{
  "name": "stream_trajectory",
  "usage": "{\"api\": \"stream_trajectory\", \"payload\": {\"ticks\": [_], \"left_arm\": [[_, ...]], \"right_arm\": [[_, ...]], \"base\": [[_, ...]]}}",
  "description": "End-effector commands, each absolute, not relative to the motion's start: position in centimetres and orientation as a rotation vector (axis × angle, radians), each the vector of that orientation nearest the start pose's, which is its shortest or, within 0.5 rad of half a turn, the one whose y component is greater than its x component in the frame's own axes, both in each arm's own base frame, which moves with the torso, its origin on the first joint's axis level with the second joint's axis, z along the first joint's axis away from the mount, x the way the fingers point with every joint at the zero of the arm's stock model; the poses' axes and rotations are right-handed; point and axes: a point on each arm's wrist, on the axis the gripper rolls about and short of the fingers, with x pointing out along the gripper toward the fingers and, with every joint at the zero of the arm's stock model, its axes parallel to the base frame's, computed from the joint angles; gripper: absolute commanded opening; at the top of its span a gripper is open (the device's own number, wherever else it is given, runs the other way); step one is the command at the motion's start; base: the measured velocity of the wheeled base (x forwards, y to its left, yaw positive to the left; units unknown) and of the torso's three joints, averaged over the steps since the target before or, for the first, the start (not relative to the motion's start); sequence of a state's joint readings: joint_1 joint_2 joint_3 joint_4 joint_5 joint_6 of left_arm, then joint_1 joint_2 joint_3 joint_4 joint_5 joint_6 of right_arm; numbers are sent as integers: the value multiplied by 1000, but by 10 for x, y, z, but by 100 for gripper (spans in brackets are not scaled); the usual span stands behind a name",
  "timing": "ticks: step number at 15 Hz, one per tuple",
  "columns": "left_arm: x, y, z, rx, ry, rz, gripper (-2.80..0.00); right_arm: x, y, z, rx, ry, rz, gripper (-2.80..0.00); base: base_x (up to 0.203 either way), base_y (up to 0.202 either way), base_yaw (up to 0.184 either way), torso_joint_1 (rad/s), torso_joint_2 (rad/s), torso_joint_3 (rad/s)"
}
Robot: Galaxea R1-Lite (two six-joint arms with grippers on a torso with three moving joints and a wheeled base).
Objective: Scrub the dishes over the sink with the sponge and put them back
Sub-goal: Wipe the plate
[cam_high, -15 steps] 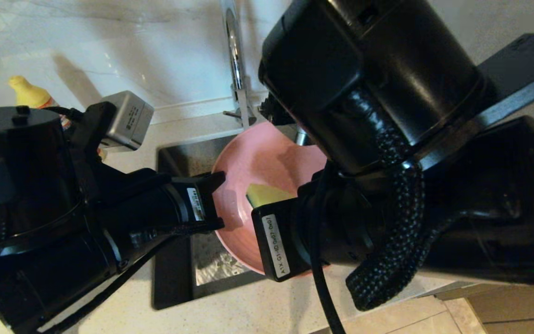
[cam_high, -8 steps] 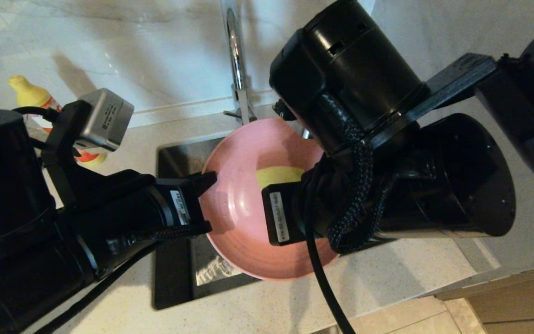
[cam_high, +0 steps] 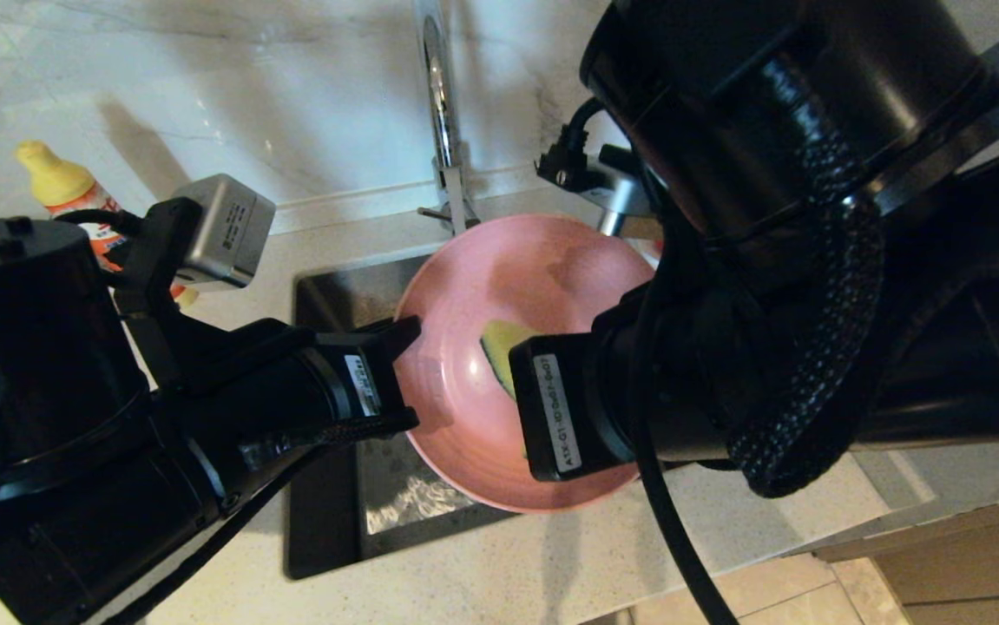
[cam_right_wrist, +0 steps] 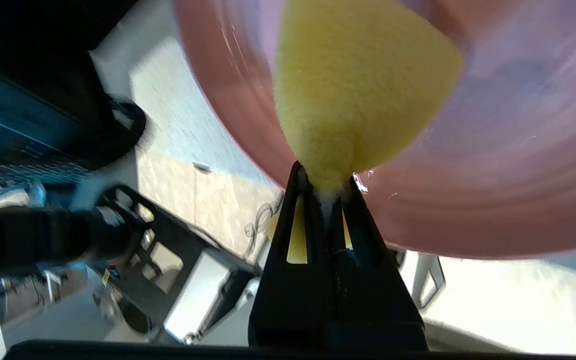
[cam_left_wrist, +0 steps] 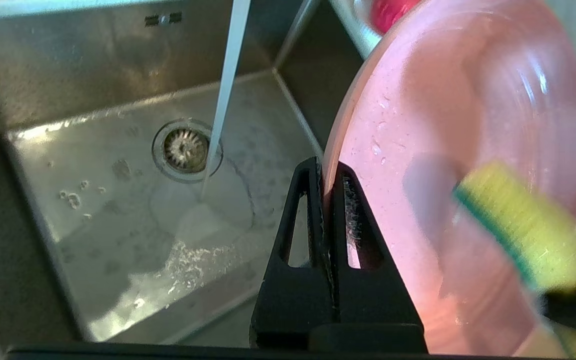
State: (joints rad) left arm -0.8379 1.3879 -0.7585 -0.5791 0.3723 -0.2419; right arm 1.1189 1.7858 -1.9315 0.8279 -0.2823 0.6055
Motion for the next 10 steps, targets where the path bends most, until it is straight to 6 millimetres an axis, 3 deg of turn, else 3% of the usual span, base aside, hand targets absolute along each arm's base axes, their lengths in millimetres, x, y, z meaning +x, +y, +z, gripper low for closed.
{"api": "stream_trajectory", "payload": {"ticks": [1, 4, 10], "left_arm": [[160, -166, 250, -216, 91, -459, -280], [158, -163, 254, -199, 72, -459, -280], [163, -169, 246, -156, 84, -455, -280]], "right_arm": [[142, 275, 323, 94, 766, 585, -280], [151, 280, 314, 138, 825, 574, -280], [131, 256, 342, 232, 902, 816, -280]], "base": [[0, 0, 0, 0, 0, 0], [0, 0, 0, 0, 0, 0], [0, 0, 0, 0, 0, 0]]}}
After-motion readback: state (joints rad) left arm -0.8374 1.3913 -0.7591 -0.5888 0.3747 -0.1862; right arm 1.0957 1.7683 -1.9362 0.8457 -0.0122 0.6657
